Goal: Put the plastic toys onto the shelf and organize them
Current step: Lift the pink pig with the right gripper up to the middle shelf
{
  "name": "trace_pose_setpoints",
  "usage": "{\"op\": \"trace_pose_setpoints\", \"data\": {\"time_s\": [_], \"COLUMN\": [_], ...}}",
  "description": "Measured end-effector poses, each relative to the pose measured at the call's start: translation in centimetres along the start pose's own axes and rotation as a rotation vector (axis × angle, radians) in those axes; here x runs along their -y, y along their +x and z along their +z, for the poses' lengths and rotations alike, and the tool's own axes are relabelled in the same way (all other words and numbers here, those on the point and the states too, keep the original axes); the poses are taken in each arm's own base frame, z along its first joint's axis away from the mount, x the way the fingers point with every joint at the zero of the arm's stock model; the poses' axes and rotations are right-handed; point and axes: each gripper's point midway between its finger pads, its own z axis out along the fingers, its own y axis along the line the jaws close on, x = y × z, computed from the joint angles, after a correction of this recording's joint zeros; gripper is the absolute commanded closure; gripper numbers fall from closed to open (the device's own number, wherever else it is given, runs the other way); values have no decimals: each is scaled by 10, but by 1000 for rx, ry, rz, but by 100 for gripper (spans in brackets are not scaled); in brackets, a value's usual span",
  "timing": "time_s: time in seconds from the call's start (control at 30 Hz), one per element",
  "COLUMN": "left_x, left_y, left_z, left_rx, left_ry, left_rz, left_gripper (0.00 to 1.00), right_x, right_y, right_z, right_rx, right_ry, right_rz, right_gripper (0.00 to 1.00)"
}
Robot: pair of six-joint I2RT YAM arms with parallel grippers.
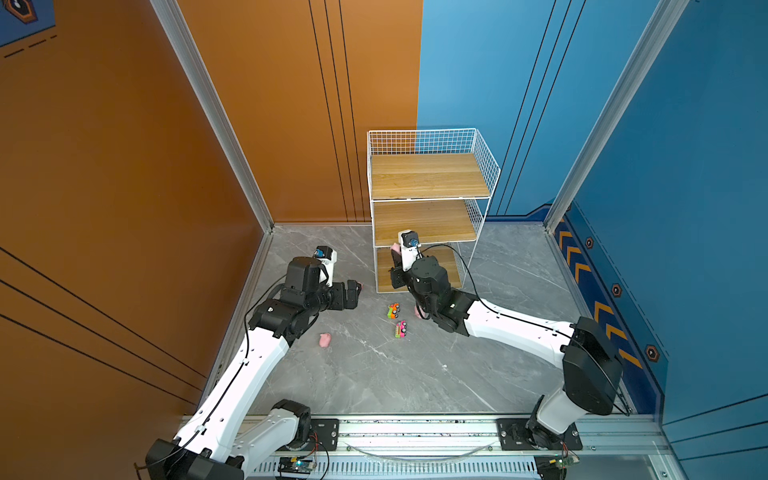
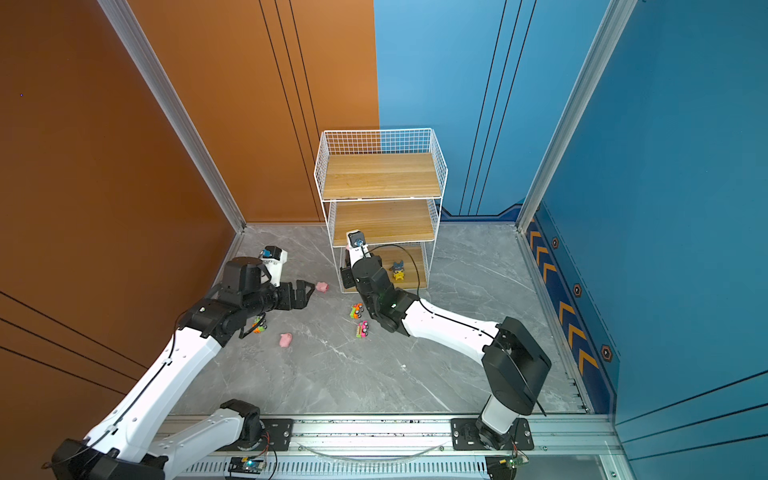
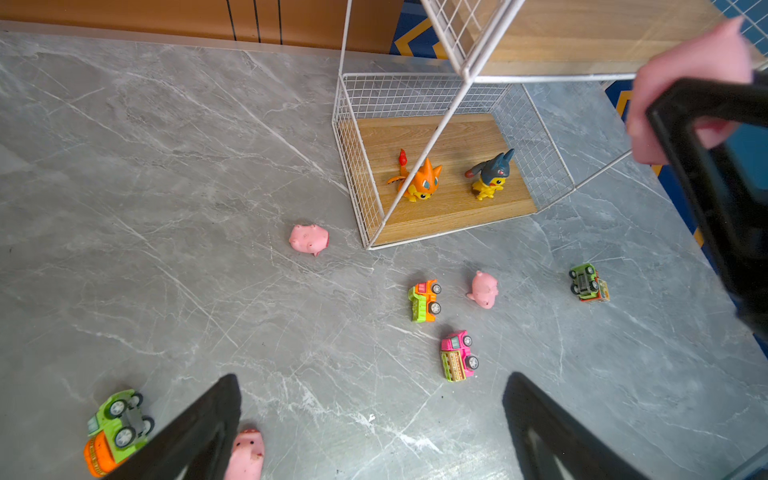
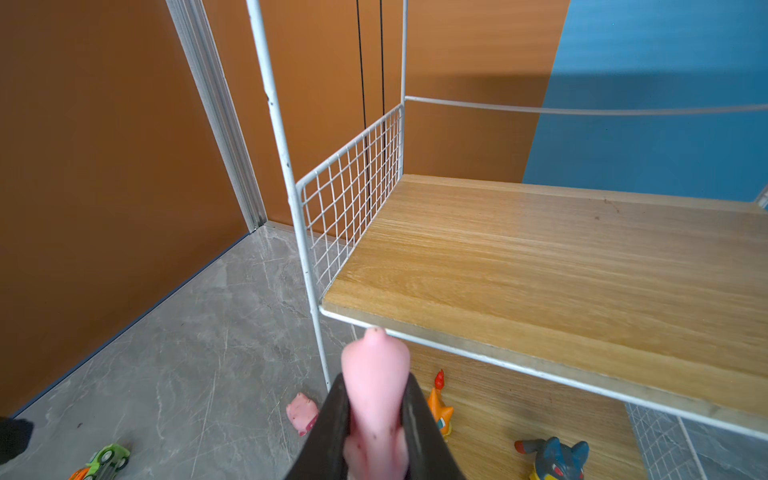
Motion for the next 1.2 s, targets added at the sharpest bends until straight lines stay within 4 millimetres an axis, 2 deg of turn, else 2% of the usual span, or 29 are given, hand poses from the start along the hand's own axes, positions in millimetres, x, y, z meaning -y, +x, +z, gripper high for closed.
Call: {"op": "trace_pose_setpoints", "data": {"time_s": [0.5, 1.2], "left_x": [5, 5], "left_y": [-4, -6], "left_z": [-5, -6], "left_rx": [23, 29], "left_ry": [29, 40], "left_rz": [-10, -18], "left_gripper": [0, 0], "right_x": [-2, -10], "right_y": [-24, -26], "right_z": [24, 48], "right_rx": [103, 147], "right_ry": [97, 164], "right_rz": [41, 10], "right_gripper": [77, 76]}}
